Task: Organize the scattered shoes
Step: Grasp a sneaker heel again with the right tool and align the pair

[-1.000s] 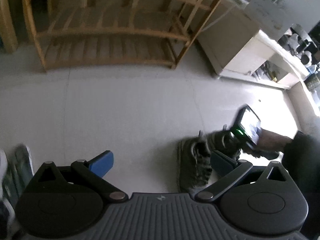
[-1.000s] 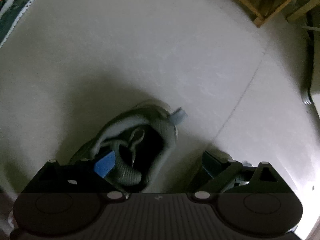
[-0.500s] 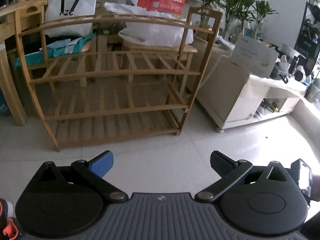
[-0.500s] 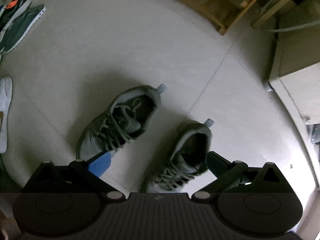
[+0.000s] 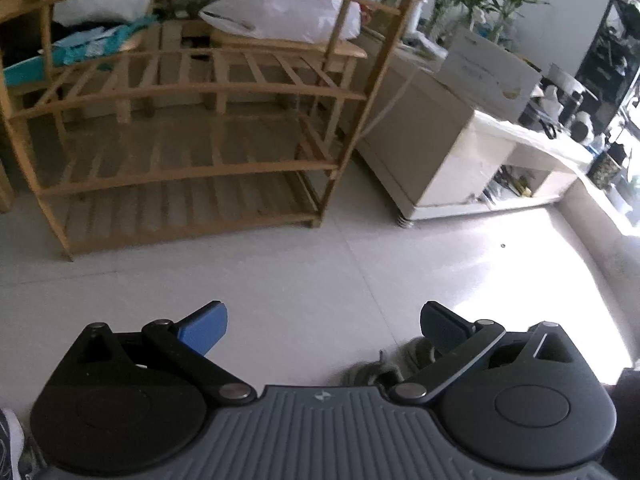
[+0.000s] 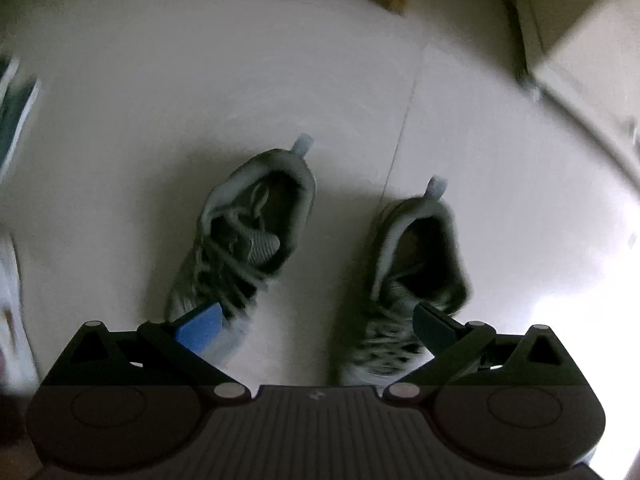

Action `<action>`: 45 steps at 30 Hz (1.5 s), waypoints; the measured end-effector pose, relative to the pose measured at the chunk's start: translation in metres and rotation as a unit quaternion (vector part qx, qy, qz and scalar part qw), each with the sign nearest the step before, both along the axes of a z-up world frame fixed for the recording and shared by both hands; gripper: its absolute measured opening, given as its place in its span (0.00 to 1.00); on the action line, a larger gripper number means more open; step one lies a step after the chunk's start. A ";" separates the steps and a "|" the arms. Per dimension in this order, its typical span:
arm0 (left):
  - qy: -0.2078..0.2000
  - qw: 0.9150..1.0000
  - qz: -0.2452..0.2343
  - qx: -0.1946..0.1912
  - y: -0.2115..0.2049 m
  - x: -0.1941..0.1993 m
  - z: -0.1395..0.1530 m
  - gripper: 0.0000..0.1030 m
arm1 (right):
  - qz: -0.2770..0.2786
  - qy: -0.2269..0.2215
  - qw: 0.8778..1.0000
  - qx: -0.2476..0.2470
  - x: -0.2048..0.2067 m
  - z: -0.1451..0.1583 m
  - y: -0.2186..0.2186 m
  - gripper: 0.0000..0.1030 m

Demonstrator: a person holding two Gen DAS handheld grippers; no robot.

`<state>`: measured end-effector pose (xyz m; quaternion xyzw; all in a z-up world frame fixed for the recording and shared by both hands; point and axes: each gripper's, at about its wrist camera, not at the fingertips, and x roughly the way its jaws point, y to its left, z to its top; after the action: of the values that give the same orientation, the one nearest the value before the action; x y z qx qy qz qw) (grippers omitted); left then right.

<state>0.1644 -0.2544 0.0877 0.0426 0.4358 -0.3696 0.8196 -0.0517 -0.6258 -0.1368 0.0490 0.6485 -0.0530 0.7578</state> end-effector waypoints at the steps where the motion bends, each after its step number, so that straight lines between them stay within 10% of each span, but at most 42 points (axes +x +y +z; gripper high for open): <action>1: 0.003 1.000 -0.001 0.001 -0.001 0.000 -0.002 1.00 | -0.025 -0.004 1.000 0.005 0.003 -0.008 -0.003 1.00; 11: 0.035 0.999 -0.015 0.007 -0.007 -0.002 -0.016 1.00 | -0.141 -0.007 0.989 0.045 0.048 -0.070 -0.009 0.71; 15: 0.042 0.999 -0.020 0.014 -0.005 -0.003 -0.020 1.00 | -0.115 0.024 0.992 0.048 0.058 -0.092 -0.002 0.20; 29: 0.077 0.997 -0.010 0.013 0.004 0.000 -0.026 1.00 | 0.082 0.088 0.992 -0.037 0.077 -0.098 0.011 0.16; 45: 0.082 0.996 -0.015 0.022 -0.003 0.001 -0.032 1.00 | 0.095 0.099 0.989 -0.052 0.081 -0.099 0.020 0.16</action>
<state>0.1651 -0.2571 0.0562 0.0370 0.5086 -0.3747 0.7743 0.0298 -0.6057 -0.2363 -0.0577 0.7182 -0.0186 0.6932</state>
